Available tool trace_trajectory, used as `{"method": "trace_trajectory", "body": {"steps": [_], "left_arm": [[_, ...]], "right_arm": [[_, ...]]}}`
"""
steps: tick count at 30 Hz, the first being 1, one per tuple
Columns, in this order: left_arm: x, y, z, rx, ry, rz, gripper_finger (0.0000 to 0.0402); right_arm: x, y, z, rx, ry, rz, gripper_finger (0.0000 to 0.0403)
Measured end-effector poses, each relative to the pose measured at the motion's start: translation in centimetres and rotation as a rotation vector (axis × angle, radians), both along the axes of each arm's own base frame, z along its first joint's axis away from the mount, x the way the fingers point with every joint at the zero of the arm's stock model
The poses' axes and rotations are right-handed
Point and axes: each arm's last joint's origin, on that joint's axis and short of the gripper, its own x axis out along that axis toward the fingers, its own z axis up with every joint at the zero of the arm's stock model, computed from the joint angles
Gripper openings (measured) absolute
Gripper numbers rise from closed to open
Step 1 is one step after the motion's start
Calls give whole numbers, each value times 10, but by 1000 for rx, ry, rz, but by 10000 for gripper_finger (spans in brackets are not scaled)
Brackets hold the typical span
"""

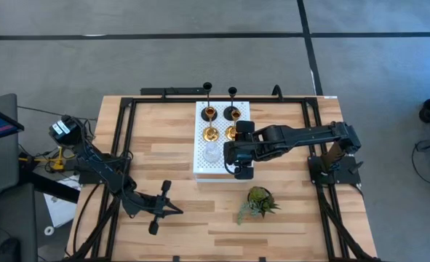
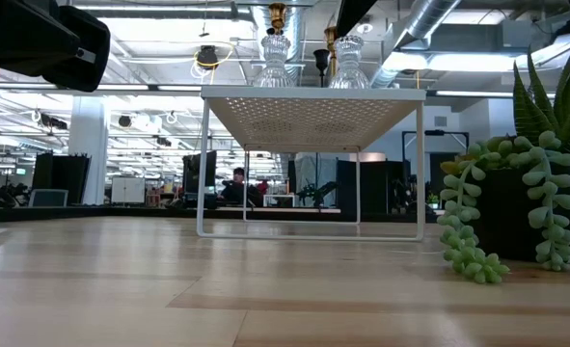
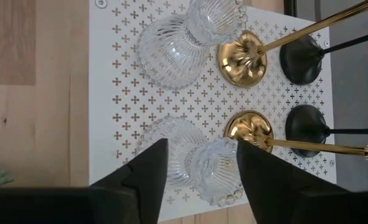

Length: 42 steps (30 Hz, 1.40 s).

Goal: Pick & Place candle stick holders
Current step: Return to Home Position

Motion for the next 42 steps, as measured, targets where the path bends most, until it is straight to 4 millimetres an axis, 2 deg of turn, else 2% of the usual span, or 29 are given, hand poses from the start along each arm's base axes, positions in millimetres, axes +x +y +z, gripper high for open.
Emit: {"method": "trace_trajectory", "body": {"steps": [27, 42], "left_arm": [[0, 0, 0, 0, 0, 0, 6], [0, 0, 0, -2, 1, -12, 6]], "right_arm": [[4, 3, 2, -8, -33, 40, 169], [-3, 29, 2, 2, -34, 97, 163]]}}
